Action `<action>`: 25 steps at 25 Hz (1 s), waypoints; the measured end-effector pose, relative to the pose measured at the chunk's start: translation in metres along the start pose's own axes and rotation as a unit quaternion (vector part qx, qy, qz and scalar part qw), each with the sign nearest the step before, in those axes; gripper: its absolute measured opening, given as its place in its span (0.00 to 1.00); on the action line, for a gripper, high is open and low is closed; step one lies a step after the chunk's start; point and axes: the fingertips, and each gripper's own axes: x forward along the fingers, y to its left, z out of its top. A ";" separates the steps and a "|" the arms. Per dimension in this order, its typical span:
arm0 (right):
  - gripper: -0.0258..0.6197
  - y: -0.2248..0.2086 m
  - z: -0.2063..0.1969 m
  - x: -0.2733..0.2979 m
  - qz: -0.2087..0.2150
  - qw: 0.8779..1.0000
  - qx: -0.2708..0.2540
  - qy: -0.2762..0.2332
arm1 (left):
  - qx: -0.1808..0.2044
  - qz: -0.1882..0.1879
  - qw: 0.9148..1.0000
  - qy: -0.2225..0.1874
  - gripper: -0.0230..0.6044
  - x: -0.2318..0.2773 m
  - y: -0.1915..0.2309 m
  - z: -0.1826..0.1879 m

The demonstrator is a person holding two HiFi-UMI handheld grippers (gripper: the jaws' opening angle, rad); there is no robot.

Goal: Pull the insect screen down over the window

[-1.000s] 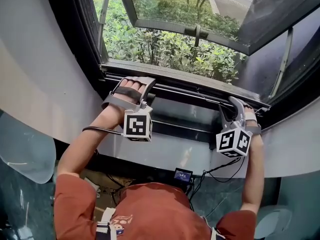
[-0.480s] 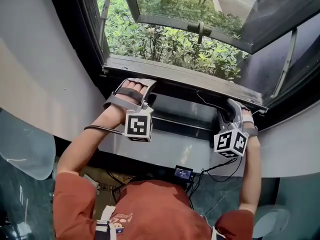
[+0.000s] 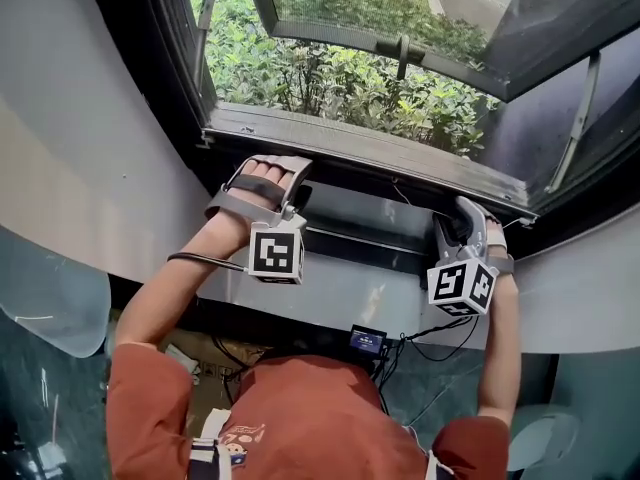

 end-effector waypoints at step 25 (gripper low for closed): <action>0.28 -0.012 0.002 0.002 -0.072 0.997 0.019 -0.034 | -0.065 0.065 0.994 -0.056 0.41 0.000 0.018 0.005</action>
